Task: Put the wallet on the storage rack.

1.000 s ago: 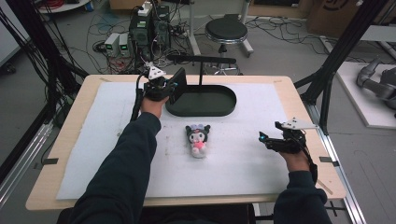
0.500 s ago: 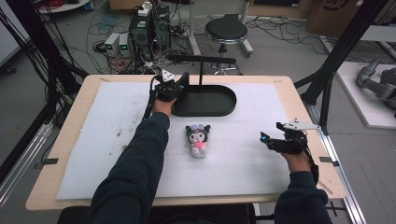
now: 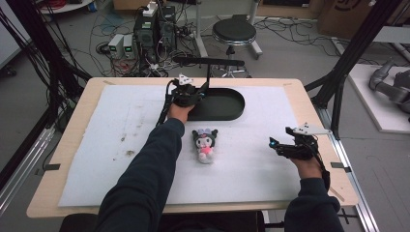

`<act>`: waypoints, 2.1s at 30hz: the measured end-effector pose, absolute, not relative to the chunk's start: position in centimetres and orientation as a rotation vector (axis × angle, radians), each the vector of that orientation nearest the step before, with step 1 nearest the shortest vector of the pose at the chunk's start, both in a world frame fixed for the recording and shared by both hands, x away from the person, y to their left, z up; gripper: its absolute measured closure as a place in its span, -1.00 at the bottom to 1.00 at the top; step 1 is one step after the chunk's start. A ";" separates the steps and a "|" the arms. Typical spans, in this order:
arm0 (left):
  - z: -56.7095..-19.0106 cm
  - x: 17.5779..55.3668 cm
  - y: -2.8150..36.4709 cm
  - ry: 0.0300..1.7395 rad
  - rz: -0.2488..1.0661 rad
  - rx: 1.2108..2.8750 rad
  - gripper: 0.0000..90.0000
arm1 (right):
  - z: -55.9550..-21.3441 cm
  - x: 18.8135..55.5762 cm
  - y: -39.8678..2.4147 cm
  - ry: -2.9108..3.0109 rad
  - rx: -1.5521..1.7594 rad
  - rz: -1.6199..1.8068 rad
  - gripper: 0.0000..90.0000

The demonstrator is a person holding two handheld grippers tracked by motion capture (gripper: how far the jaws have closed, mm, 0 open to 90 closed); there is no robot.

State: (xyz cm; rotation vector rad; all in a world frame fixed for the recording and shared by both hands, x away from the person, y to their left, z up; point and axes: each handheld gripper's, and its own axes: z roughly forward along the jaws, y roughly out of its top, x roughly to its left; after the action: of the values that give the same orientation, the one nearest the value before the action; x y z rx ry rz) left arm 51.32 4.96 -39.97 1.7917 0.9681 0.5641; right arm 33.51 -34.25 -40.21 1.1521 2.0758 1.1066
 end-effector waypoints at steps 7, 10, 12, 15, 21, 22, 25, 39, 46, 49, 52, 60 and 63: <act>-39.8 50.6 4.6 0.925 0.610 1.858 0.59 | -40.2 33.5 -34.2 2.076 1.157 1.107 -0.52; -39.3 50.3 4.3 0.935 0.716 1.870 0.67 | -40.2 33.4 -34.1 2.080 1.151 1.105 -0.52; -39.1 50.0 4.1 0.936 0.763 1.888 0.69 | -40.1 33.4 -34.1 2.080 1.151 1.107 -0.52; -39.0 49.8 4.0 0.935 0.830 1.895 0.72 | -40.2 33.5 -34.2 2.079 1.152 1.104 -0.52; -38.7 50.3 5.1 0.967 0.867 1.869 0.74 | -40.2 33.5 -34.3 2.080 1.156 1.106 -0.52; -38.7 50.4 5.3 0.972 0.875 1.868 0.73 | -40.3 33.5 -34.3 2.080 1.157 1.106 -0.52; -38.9 50.6 5.6 0.984 0.857 1.859 0.73 | -40.3 33.5 -34.2 2.084 1.155 1.106 -0.52; -41.2 51.6 5.1 1.035 0.468 1.789 0.25 | -40.3 33.4 -34.2 2.087 1.154 1.100 -0.52; -41.5 51.7 5.5 1.051 0.373 1.757 -0.25 | -40.3 33.4 -34.2 2.089 1.156 1.104 -0.52; -40.5 51.0 6.2 1.013 0.388 1.731 -0.36 | -40.3 33.4 -34.3 2.088 1.158 1.104 -0.52; -40.1 50.3 7.1 0.997 0.424 1.739 -0.42 | -40.4 33.5 -34.1 2.095 1.153 1.102 -0.52; -39.3 48.1 9.1 0.967 0.459 1.734 -0.43 | -40.4 33.5 -33.7 2.107 1.143 1.096 -0.52; -39.3 48.0 9.2 0.959 0.460 1.753 -0.26 | -40.4 33.4 -33.4 2.114 1.137 1.091 -0.52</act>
State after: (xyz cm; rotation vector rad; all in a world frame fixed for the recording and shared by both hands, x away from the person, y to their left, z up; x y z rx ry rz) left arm 47.95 9.15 -39.34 1.7530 0.9592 0.4597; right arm 33.43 -33.44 -40.45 1.1371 2.1142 1.0906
